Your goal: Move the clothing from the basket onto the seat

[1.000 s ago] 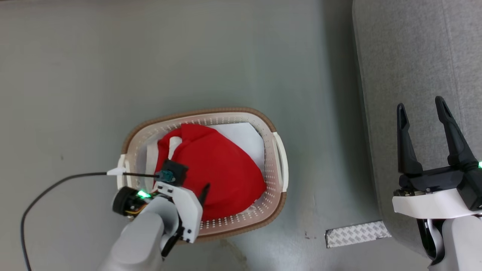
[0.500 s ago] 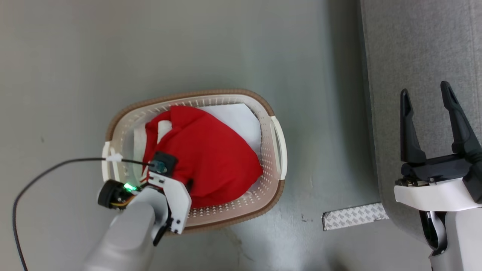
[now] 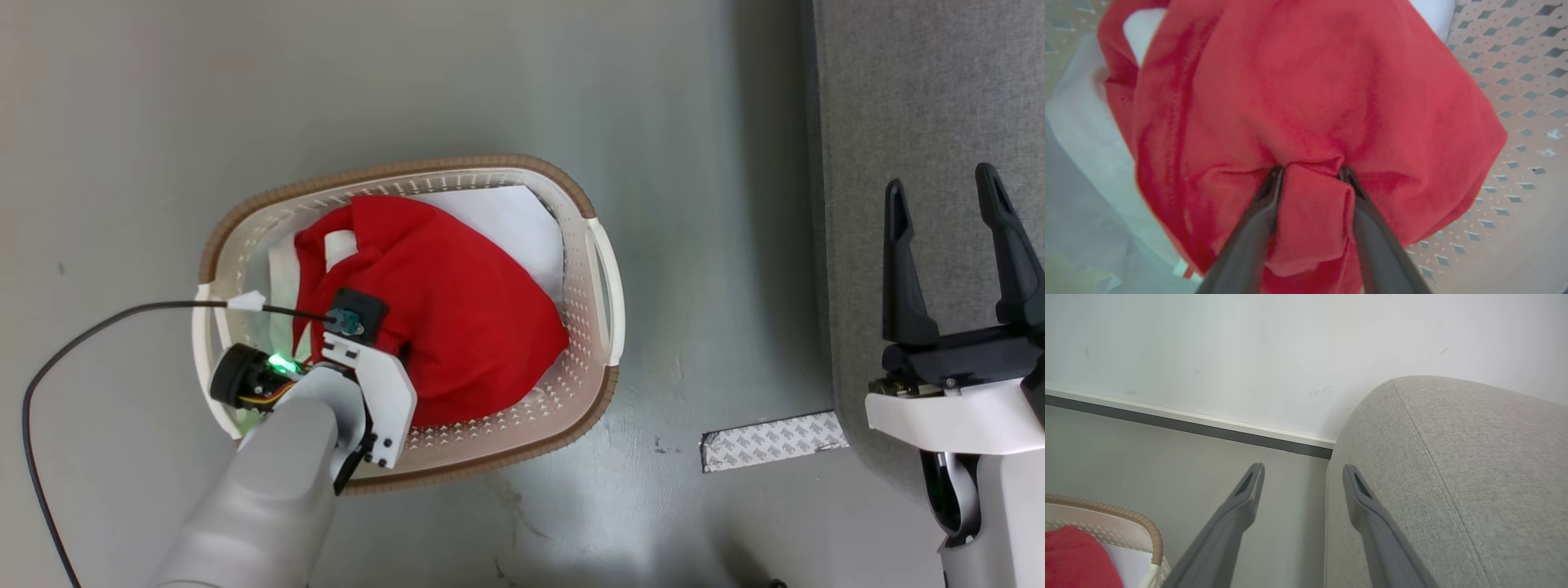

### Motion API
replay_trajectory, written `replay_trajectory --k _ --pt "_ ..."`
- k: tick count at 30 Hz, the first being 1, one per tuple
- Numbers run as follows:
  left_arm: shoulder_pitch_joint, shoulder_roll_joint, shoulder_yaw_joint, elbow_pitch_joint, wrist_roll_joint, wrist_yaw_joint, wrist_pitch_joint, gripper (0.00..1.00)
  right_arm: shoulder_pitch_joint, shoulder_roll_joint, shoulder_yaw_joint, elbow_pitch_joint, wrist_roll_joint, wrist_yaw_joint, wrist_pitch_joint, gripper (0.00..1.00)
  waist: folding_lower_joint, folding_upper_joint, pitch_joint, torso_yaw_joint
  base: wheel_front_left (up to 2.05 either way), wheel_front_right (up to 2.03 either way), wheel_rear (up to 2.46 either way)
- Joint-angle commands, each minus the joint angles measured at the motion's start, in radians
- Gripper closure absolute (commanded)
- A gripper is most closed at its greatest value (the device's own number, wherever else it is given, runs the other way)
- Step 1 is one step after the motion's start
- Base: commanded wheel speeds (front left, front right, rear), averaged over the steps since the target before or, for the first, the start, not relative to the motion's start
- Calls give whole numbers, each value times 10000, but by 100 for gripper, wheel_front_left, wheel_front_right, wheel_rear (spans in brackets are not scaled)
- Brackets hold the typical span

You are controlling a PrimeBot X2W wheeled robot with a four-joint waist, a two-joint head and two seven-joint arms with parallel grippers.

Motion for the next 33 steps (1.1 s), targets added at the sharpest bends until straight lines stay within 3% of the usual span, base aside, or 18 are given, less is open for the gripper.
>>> replay_trajectory --k 1,8,13,24,33 --pt "-70 48 -54 140 49 -51 -86 100 -169 9 -68 -34 -14 -24 7 0 -1 0 20 14 0 0 0" --pt "-32 -172 -213 366 -158 -228 -490 100 -72 10 -129 132 98 -24 7 0 -1 0 -339 80 0 0 0" --pt "342 -337 -184 305 -612 -396 -1031 100 298 10 -84 492 252 -24 7 0 -1 0 -1319 290 0 0 0" --pt "1873 -463 54 -467 -1742 -473 -2109 100 1503 7 -50 1286 243 -25 7 0 -1 0 -4441 694 0 0 0" --pt "3353 -256 430 -2158 -2307 -268 -2493 100 2576 -95 -141 1679 174 -25 7 0 -1 0 -6477 1111 0 0 0"
